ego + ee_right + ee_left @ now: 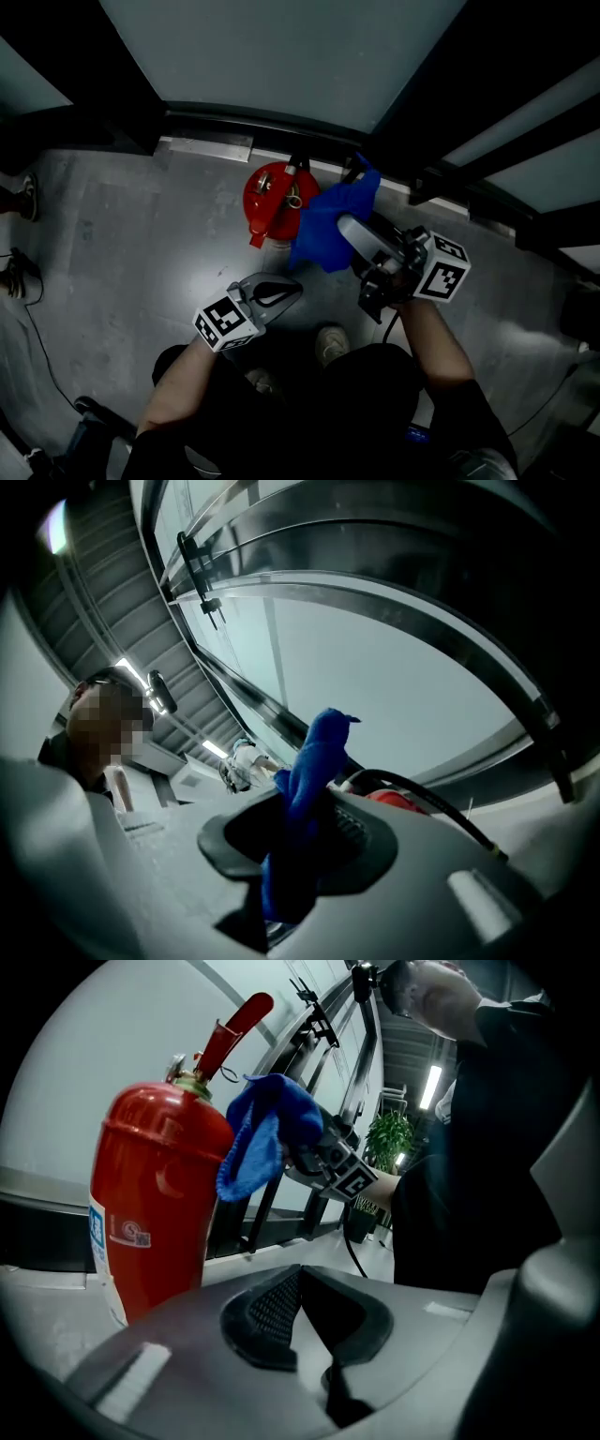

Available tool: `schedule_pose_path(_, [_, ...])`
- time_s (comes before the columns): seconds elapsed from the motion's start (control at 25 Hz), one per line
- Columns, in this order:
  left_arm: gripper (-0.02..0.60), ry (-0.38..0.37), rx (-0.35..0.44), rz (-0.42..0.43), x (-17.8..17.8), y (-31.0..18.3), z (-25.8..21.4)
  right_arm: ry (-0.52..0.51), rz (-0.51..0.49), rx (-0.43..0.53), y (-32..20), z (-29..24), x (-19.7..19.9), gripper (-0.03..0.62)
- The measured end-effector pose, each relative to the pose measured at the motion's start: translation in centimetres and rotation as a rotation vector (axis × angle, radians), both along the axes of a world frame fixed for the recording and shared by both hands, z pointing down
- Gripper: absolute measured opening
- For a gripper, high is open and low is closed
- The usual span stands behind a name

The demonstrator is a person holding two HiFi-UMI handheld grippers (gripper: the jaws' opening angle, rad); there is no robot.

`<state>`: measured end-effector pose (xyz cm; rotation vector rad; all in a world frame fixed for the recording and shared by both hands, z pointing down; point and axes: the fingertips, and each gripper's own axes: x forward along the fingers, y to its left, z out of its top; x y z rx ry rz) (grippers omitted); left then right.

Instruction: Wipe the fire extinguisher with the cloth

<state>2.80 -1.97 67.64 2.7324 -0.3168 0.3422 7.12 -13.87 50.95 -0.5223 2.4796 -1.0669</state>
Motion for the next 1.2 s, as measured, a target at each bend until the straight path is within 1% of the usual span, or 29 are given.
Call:
schedule_pose_path(0.08, [0.008,-0.005,-0.002,-0.010,-0.5,0.2,0.1,0.030,0.100,0.042,-1.1,0.8,-0.3,0.104])
schedule_pose_path(0.12, [0.008,-0.009,-0.004,-0.017,-0.8,0.3,0.1,0.063,0.141,0.062,-1.5,1.4,-0.3,0.104])
schedule_pose_path(0.16, [0.008,-0.012,-0.005,-0.023,-1.1,0.3,0.2,0.102,0.163,0.079,-1.6,2.2,-0.5,0.104])
schedule_pose_path(0.24, [0.008,-0.012,-0.005,-0.034,-1.6,0.3,0.2,0.183,0.163,0.118,-1.3,3.3,-1.3,0.104])
schedule_pose_path(0.32, [0.008,-0.005,-0.003,-0.038,-2.0,0.2,-0.1,0.236,0.158,0.158,-0.9,3.9,-1.9,0.104])
schedule_pose_path(0.4, [0.008,0.005,-0.001,-0.035,-2.0,0.2,-0.4,0.241,0.159,0.167,-0.8,4.3,-1.9,0.104])
schedule_pose_path(0.56, [0.008,0.014,0.001,-0.021,-1.7,0.4,-0.7,0.239,0.174,0.148,-0.6,5.4,-1.4,0.104])
schedule_pose_path(0.76, [0.008,0.007,-0.003,-0.017,-1.3,0.3,-0.4,0.246,0.226,0.061,-0.4,8.3,0.1,0.104])
schedule_pose_path(0.84, [0.008,0.001,-0.004,-0.012,-1.3,0.4,-0.1,0.256,0.227,0.014,-0.1,10.2,0.4,0.104])
schedule_pose_path(1.04, [0.008,-0.003,-0.012,-0.016,-1.4,0.5,0.0,0.179,0.221,-0.132,0.2,14.5,0.1,0.104])
schedule_pose_path(1.2, [0.008,-0.009,-0.017,-0.026,-1.7,0.6,0.2,0.171,0.231,-0.201,-0.2,17.3,0.4,0.104])
